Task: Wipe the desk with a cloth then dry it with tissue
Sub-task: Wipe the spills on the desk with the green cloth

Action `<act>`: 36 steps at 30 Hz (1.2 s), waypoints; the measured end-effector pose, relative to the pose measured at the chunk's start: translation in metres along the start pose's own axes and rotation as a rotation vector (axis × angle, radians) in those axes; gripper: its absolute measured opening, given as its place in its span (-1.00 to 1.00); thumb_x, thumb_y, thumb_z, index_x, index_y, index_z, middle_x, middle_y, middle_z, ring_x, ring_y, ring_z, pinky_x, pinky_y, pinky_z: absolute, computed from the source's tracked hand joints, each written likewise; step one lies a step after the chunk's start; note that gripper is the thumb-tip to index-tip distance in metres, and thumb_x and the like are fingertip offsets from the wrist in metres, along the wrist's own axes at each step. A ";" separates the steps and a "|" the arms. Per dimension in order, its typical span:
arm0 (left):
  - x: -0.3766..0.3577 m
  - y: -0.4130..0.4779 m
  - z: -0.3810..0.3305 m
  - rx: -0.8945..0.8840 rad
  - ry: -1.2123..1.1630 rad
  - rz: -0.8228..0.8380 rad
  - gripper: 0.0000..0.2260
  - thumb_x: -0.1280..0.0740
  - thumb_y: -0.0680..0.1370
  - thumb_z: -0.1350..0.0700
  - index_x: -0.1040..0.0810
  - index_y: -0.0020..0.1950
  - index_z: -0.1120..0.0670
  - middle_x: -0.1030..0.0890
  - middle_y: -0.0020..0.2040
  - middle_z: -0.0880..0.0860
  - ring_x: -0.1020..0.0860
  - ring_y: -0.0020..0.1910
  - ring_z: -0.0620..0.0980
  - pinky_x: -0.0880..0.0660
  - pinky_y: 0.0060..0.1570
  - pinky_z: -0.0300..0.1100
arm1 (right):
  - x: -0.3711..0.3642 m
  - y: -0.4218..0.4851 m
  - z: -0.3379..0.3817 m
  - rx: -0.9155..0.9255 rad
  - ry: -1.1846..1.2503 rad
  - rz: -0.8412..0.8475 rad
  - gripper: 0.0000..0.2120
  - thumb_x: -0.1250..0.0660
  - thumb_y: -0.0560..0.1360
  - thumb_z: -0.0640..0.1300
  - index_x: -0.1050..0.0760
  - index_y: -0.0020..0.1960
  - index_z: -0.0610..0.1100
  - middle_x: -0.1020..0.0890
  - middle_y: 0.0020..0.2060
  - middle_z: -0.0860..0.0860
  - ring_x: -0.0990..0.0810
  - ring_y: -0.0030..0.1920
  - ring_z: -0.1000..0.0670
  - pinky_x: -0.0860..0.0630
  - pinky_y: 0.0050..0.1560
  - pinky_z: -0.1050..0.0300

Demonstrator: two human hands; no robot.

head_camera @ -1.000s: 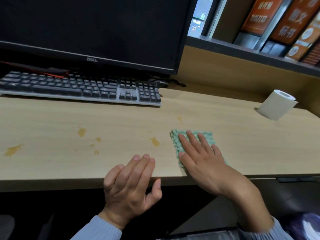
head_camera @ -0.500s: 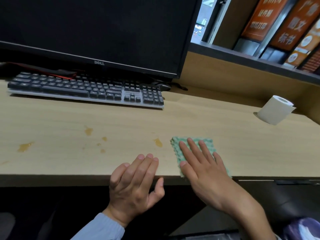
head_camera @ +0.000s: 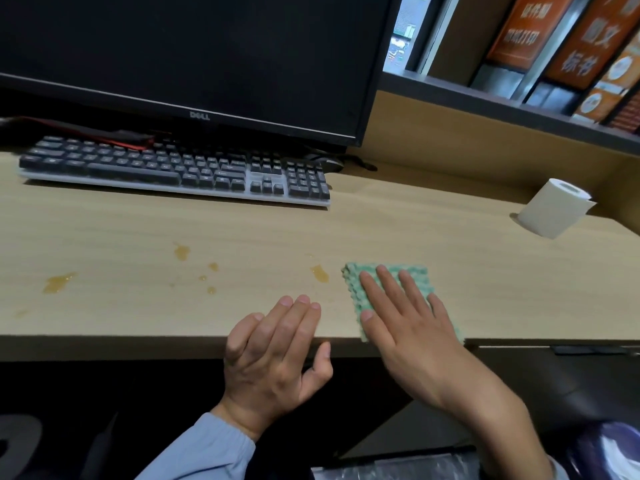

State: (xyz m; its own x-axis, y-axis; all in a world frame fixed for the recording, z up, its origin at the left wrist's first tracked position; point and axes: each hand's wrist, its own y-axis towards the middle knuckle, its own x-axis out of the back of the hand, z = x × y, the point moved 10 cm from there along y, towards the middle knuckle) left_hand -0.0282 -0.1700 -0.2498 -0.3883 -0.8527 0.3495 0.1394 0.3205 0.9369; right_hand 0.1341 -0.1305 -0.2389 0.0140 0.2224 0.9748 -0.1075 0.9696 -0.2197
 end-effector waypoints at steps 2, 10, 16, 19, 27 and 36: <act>0.000 0.000 0.000 -0.003 -0.004 0.003 -0.60 -0.31 0.54 -0.11 -0.63 0.28 0.06 -0.72 0.19 0.00 -0.56 0.25 -0.01 -0.33 0.17 -0.03 | 0.002 0.001 0.000 0.003 -0.029 0.005 -0.47 0.22 0.73 0.12 0.30 0.65 0.14 0.44 0.57 0.18 0.49 0.57 0.00 0.32 0.57 -0.15; 0.001 0.000 -0.002 -0.004 0.000 -0.020 -0.61 -0.32 0.52 -0.11 -0.60 0.27 0.04 -0.72 0.19 -0.02 -0.55 0.25 -0.05 -0.35 0.14 -0.04 | 0.021 0.103 -0.022 -0.031 0.076 0.051 -0.44 0.19 0.71 0.20 0.30 0.65 0.20 0.29 0.65 0.13 0.35 0.63 -0.04 0.28 0.59 -0.24; 0.001 0.002 0.000 0.018 -0.007 -0.007 -0.59 -0.30 0.51 -0.13 -0.58 0.29 0.02 -0.72 0.18 -0.04 -0.54 0.26 -0.06 -0.27 0.25 -0.07 | 0.049 0.178 -0.022 -0.061 0.102 0.064 -0.44 0.17 0.71 0.20 0.22 0.67 0.19 0.23 0.66 0.11 0.28 0.65 -0.06 0.24 0.58 -0.29; 0.002 0.004 0.001 0.021 -0.010 0.025 -0.60 -0.30 0.52 -0.13 -0.58 0.29 0.03 -0.72 0.18 -0.04 -0.54 0.27 -0.06 -0.29 0.24 -0.07 | 0.058 0.193 -0.019 -0.079 0.112 0.075 -0.44 0.16 0.71 0.20 0.21 0.67 0.19 0.21 0.67 0.09 0.26 0.65 -0.07 0.23 0.58 -0.30; 0.013 0.014 0.003 0.128 -0.096 0.123 -0.70 -0.29 0.60 -0.05 -0.74 0.14 0.06 -0.72 0.15 -0.01 -0.62 0.19 -0.01 -0.35 0.18 -0.04 | 0.040 0.183 -0.025 -0.024 0.065 0.090 -0.45 0.16 0.71 0.20 0.23 0.66 0.23 0.24 0.66 0.12 0.29 0.64 -0.05 0.26 0.58 -0.28; 0.005 0.077 0.038 0.227 -0.275 0.266 -0.67 -0.25 0.66 0.03 -0.39 -0.30 0.05 -0.38 -0.36 -0.04 -0.35 -0.34 0.00 -0.37 -0.43 -0.04 | 0.054 0.213 -0.028 -0.054 0.049 0.085 -0.45 0.18 0.71 0.19 0.23 0.66 0.21 0.22 0.67 0.09 0.25 0.65 -0.08 0.20 0.59 -0.30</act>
State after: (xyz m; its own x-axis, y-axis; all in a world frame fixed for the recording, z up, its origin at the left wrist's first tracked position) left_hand -0.0539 -0.1338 -0.1766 -0.5979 -0.5970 0.5349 0.0754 0.6225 0.7790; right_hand 0.1398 0.0906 -0.2337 0.0555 0.3079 0.9498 -0.0563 0.9507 -0.3049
